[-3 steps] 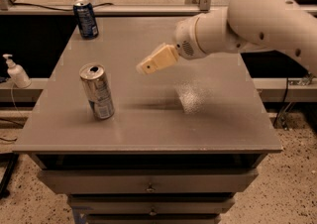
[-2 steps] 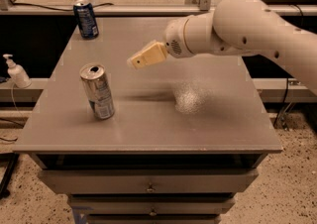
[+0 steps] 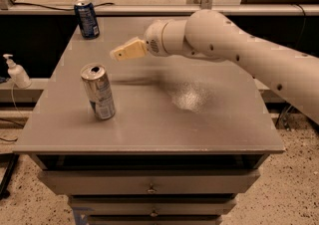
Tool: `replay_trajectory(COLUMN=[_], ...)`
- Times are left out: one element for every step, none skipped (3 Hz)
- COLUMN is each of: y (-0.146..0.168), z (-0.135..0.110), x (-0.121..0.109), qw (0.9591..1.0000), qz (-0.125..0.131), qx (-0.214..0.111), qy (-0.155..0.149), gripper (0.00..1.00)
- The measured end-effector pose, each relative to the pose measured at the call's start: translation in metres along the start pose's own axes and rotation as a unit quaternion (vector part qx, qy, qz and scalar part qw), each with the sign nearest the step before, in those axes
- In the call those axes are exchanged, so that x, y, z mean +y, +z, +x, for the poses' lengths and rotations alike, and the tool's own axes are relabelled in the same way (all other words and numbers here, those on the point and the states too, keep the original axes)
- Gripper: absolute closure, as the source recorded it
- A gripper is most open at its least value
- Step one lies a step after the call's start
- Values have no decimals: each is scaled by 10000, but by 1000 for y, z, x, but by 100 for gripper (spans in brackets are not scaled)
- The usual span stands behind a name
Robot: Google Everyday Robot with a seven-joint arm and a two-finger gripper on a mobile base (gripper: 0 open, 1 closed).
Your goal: Pick pepsi can
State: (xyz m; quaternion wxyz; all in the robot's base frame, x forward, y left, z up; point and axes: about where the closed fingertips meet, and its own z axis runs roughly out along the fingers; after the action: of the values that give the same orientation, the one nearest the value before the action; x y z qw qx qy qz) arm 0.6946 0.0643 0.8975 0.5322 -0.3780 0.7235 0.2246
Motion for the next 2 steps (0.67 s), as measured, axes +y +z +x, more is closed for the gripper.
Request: replay_trajectory(y=[37,75], z=[-10,-17], x=[-8,-16], qw=[9996,9988], qz=[25,-7], qx=[-266,-487], qy=[26,36], gripper=[0,0])
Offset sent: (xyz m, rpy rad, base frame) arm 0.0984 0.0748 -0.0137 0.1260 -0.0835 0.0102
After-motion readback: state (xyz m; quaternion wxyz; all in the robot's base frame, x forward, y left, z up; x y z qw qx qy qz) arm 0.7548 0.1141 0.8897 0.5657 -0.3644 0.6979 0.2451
